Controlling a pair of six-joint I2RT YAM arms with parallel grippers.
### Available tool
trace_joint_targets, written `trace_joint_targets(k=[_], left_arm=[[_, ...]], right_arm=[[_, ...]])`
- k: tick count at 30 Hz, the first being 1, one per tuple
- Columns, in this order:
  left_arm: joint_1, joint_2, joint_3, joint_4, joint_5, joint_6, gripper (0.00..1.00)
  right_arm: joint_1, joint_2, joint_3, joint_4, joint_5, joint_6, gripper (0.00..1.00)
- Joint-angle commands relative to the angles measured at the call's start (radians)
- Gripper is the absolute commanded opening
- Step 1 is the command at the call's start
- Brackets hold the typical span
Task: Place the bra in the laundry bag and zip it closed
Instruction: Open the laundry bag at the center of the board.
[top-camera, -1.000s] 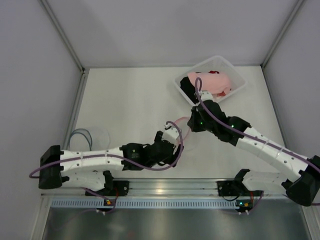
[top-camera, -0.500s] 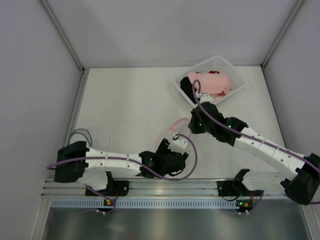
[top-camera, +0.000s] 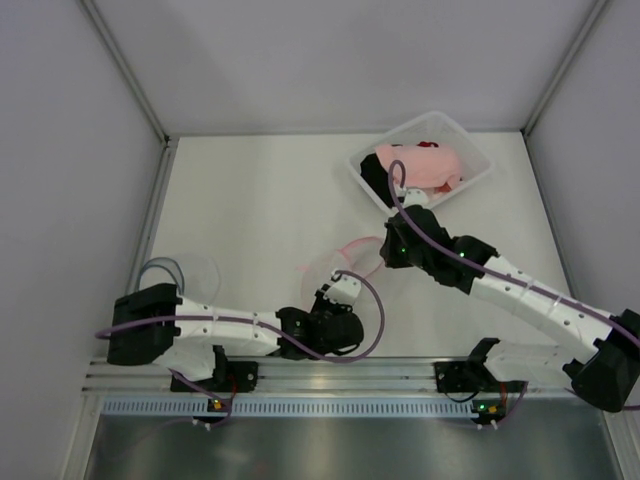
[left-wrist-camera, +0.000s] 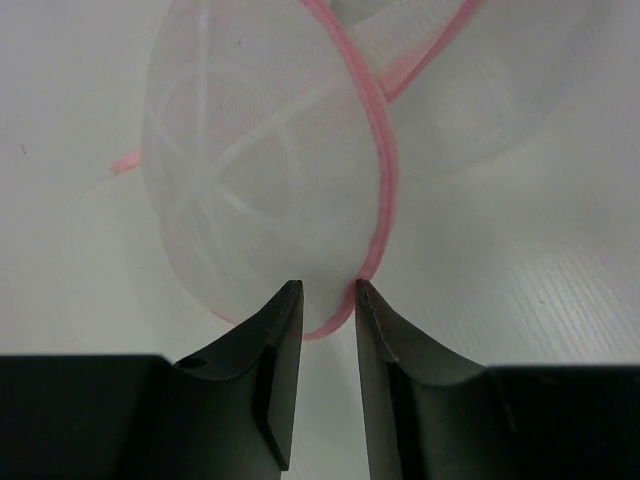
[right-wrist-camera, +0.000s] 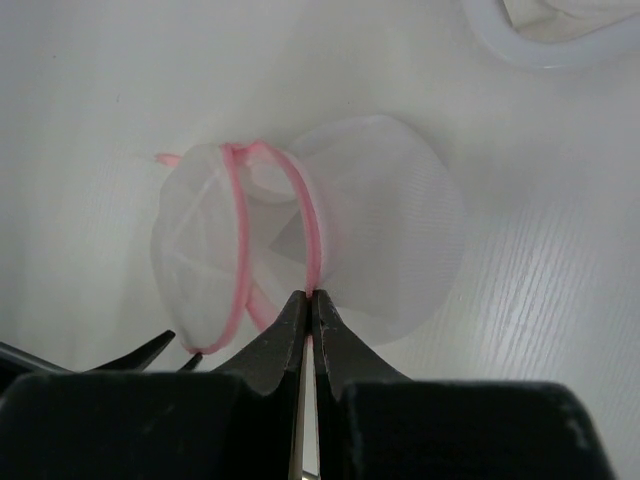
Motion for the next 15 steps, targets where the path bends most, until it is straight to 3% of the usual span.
trace_joint_targets(k=[1,5,11,15], left_arm=[[0.011,-0.075,-0.02,0.046,-0.069,-0.047,0.33],[0.016,-0.126,-0.018,0.051,-0.069,-0.047,0.2],[0.032,-0.192,-0.035,0.062,-0.004,-0.016,0.11],[0.046,-0.233,-0.059,0.089,0.134,0.066,0.38]], right_arm=[[-0.004,-0.033,-0.008,-0.005,0.028,0.015,0.0],[-0.003,-0.027,-0.01,-0.004,0.027,0.017,0.0],[-0.003,-0.018,-0.008,-0.002,0.028,0.015,0.0],[-0.003,-0.019,-0.011,-0.002,0.03,0.017,0.0]])
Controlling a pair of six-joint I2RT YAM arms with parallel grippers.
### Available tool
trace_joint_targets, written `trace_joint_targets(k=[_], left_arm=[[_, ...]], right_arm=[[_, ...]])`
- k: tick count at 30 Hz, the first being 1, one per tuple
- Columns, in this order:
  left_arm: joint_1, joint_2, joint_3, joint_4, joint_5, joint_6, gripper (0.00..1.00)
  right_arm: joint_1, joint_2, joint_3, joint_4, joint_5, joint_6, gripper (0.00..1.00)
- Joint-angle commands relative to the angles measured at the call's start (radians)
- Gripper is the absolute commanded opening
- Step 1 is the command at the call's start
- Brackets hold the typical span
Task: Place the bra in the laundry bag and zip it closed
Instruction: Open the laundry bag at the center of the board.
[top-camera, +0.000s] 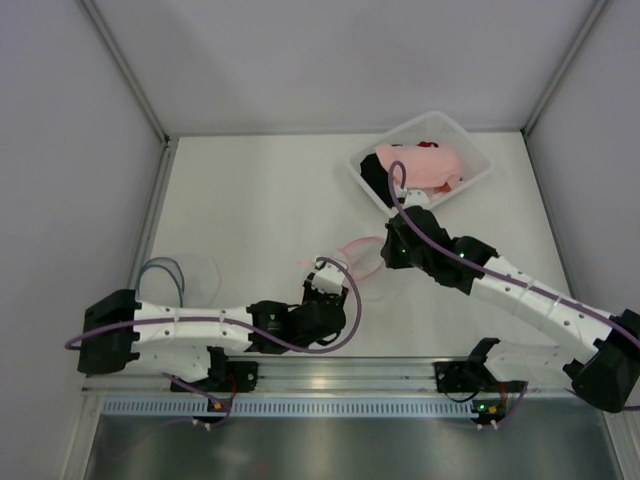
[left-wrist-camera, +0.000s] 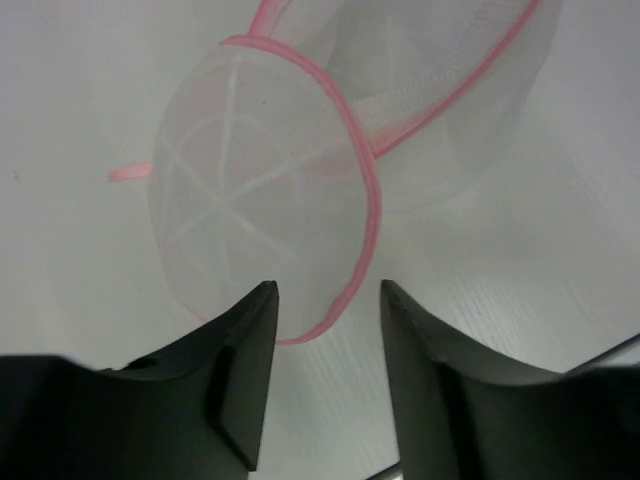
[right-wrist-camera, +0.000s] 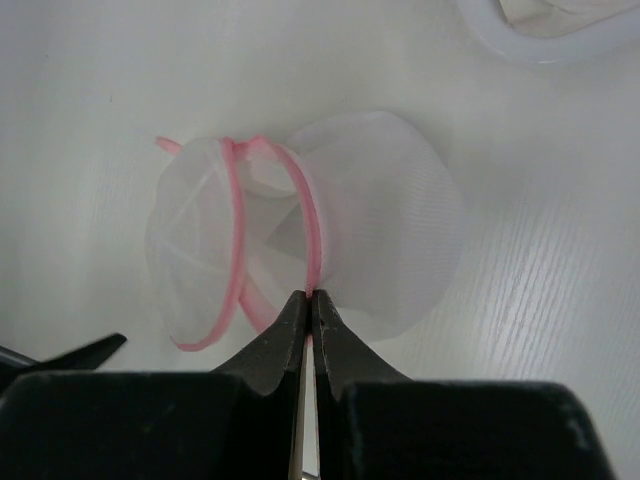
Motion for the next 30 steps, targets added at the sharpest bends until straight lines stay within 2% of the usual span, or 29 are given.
trace_joint_targets(k=[1,2,4,11,13,15,16,17,18,21,23,27,28,30], left_arm=[[0.006,-0.028,-0.026,0.051,0.112,0.075,0.57],[0.006,-0.018,-0.035,0.051,0.14,0.106,0.64],[0.005,0.015,-0.03,0.021,0.146,0.121,0.71],[0.005,0.155,0.032,-0.01,0.068,0.155,0.72],[0.005,0.235,0.074,-0.039,-0.001,0.138,0.72],[0.005,0.314,0.115,-0.085,-0.074,0.111,0.68],[0.005,0.336,0.16,-0.125,-0.091,0.083,0.62],[0.005,0.353,0.178,-0.151,-0.11,0.06,0.53],[0.005,0.361,0.191,-0.159,-0.119,0.043,0.29],[0.005,0.295,0.195,-0.159,-0.111,-0.001,0.06],[0.006,0.236,0.197,-0.161,-0.107,-0.017,0.04],[0.043,0.018,0.203,-0.171,-0.055,-0.041,0.04],[0.063,-0.024,0.197,-0.171,-0.026,-0.05,0.04],[0.171,-0.131,0.186,-0.159,0.144,-0.052,0.05]], right_arm=[[-0.005,-0.016,-0.007,-0.002,0.024,0.012,0.0],[-0.003,-0.017,-0.01,0.0,0.027,0.012,0.0],[-0.006,-0.011,-0.01,-0.002,0.027,0.012,0.0],[-0.006,-0.011,-0.015,-0.008,0.03,0.018,0.0],[-0.006,-0.011,-0.014,-0.009,0.032,0.018,0.0],[-0.006,-0.013,-0.014,-0.015,0.033,0.015,0.0],[-0.006,-0.016,-0.01,-0.015,0.033,0.014,0.0],[-0.006,-0.014,-0.01,-0.019,0.038,0.015,0.0],[-0.006,-0.016,-0.012,-0.02,0.042,0.015,0.0],[-0.005,-0.017,-0.018,-0.025,0.05,0.014,0.0],[-0.006,-0.016,-0.027,-0.023,0.055,0.015,0.0],[-0.006,-0.026,-0.079,0.046,0.052,0.021,0.0],[-0.006,-0.042,-0.113,0.064,0.05,0.024,0.0],[-0.006,-0.054,-0.15,0.09,0.044,0.035,0.0]])
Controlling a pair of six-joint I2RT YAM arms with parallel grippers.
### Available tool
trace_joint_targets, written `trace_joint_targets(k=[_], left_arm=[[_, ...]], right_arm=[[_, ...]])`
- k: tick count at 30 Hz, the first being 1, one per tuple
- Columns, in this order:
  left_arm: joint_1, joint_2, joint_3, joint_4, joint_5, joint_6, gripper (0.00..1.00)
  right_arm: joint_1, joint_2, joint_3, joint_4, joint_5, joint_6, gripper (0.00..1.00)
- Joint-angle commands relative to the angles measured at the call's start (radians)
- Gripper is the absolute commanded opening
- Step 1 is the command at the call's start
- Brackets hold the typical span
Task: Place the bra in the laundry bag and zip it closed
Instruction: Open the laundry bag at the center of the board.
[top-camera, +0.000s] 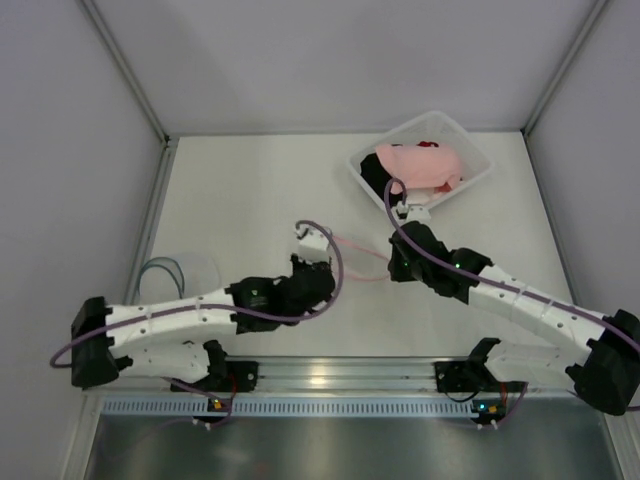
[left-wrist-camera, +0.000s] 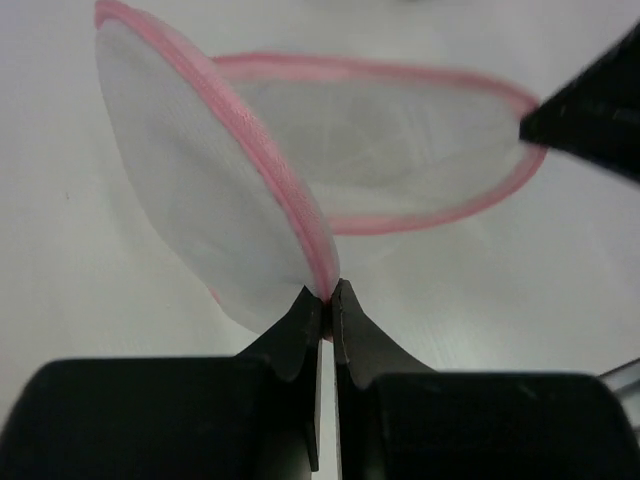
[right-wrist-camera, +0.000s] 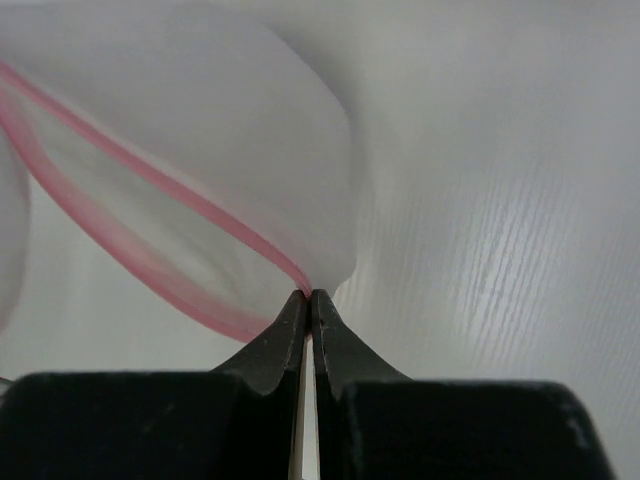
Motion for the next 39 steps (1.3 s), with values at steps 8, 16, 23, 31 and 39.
trace_joint_targets(k=[8,16,23,31,39], left_arm=[[0.481,-0.286,-0.034,0.005,0.493,-0.024,0.11],[0.772,-0.262,-0.146,0.124,0.918,-0.21,0.5],[0.811,-0.214,0.037,-0.119,0.669,-0.041,0.93],[0.687,-0.217,0.144,-0.137,0.627,0.02,0.87],[0.481,-0.007,0.06,0.003,0.547,0.028,0.83]], right_arm=[[-0.02,-0.05,-0.051,0.021,0.066,0.044,0.0],[-0.038,-0.075,-0.047,-0.067,0.065,0.069,0.0],[-0.061,-0.052,-0.032,-0.061,-0.004,0.029,0.0],[-0.102,-0.01,0.017,-0.07,-0.047,-0.02,0.0],[-0.168,-0.024,-0.023,-0.009,-0.107,-0.082,0.0]])
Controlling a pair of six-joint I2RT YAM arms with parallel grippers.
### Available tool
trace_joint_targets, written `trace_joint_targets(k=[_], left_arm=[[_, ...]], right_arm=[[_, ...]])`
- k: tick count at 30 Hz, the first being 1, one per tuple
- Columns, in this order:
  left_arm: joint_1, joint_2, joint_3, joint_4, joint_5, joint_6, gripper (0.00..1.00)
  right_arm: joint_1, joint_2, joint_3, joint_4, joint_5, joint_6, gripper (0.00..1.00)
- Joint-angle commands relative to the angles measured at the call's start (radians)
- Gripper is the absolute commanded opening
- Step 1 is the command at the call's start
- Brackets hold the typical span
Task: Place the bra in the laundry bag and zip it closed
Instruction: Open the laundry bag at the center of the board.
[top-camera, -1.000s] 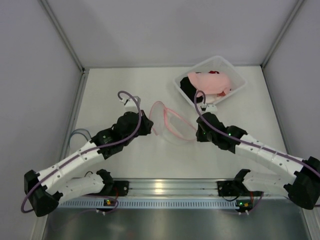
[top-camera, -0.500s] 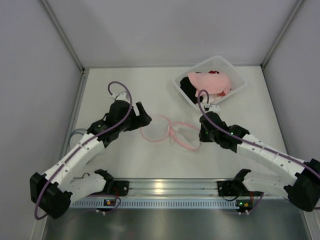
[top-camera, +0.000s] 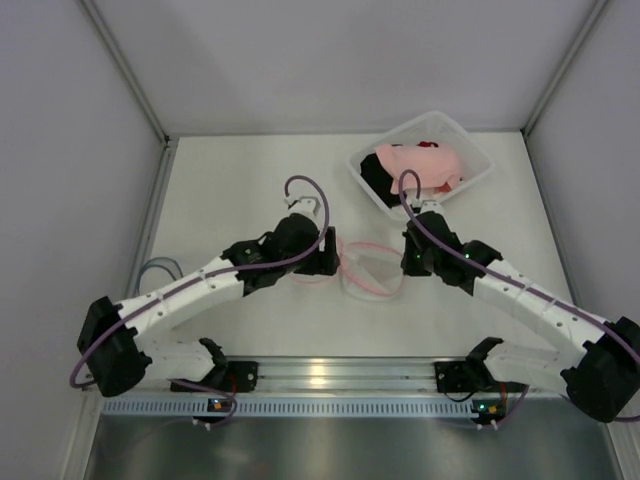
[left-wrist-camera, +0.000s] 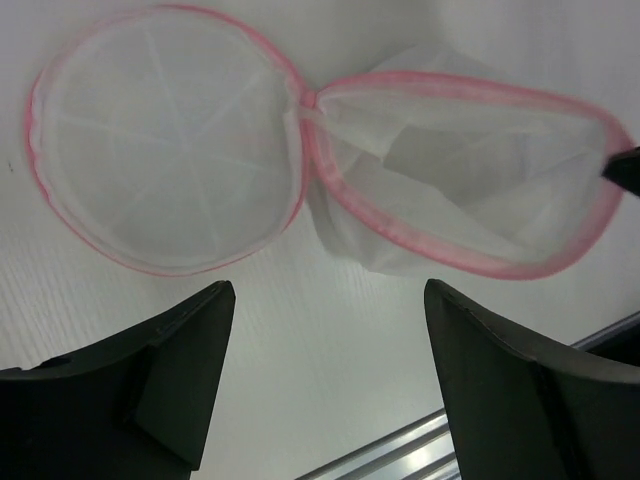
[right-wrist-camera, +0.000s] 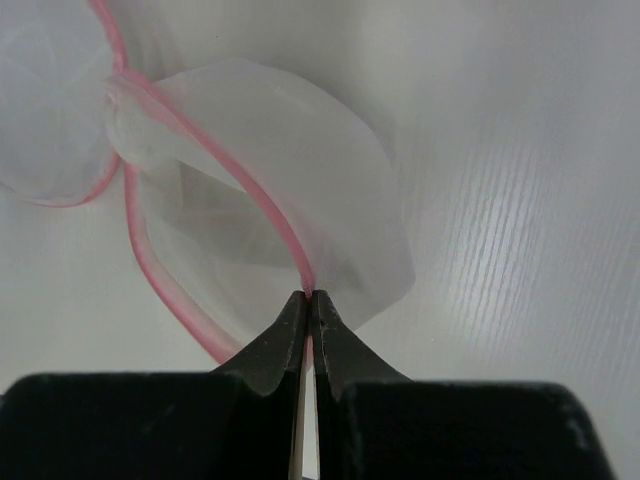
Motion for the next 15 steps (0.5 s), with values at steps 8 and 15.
trace_joint_targets(k=[8,15], left_arm=[[0.005,0.247,-0.02,0.267,-0.034,0.073,0.72],[0.009,0.399,-0.03,0.43,-0.043,0.095,0.63]], right_arm=[[-0.041,-0.024,-0.004,0.078,-0.071,-0.071,0.0],[-0.042,-0.014,-0.004,0.087,-0.069,-0.065,0.0]])
